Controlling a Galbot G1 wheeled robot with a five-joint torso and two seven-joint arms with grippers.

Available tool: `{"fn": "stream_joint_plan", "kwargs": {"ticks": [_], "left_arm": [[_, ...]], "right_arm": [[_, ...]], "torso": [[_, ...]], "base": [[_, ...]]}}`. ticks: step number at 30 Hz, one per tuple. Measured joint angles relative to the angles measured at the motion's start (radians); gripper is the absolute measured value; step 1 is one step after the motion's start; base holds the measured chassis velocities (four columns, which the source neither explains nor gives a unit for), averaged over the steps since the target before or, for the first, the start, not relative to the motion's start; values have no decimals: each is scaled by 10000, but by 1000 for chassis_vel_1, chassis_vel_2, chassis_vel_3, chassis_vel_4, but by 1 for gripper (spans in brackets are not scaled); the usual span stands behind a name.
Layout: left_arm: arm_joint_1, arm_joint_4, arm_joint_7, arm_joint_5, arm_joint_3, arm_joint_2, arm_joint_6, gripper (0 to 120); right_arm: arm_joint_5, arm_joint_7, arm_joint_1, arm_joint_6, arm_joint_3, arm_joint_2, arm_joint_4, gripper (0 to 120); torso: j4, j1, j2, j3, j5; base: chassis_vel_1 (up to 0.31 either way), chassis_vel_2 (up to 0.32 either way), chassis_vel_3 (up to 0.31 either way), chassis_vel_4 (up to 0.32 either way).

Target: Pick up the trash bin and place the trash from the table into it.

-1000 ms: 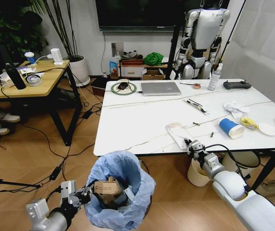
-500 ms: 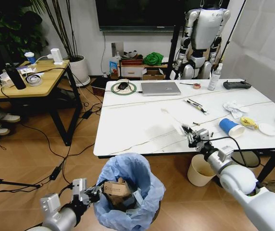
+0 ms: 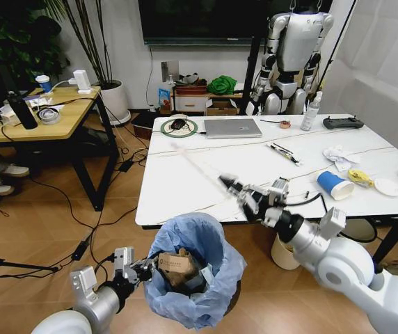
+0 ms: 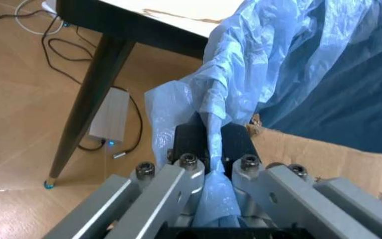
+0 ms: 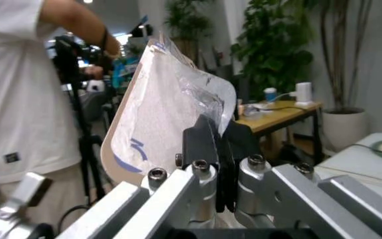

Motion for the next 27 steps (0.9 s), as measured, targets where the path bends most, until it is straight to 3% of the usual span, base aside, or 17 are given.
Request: {"fn": "stream_joint_plan", "kwargs": {"ticks": [8, 14, 27], "left_arm": [[238, -80, -9, 111, -142, -191, 23, 0], [441, -305, -41, 180, -268, -409, 79, 0], [1045, -761, -65, 403, -866, -594, 137, 0]], "right_arm": [[233, -835, -4, 54, -540, -384, 179, 0], [-189, -1103, -234, 83, -1157, -81, -163, 0], [-977, -1610, -736, 262, -1127, 224, -711, 0]], "torso": [[-1, 0, 0, 0, 1], [0, 0, 0, 0, 2], [0, 0, 0, 0, 1]], "base": [[0, 0, 0, 0], [0, 0, 0, 0], [0, 0, 0, 0]]}}
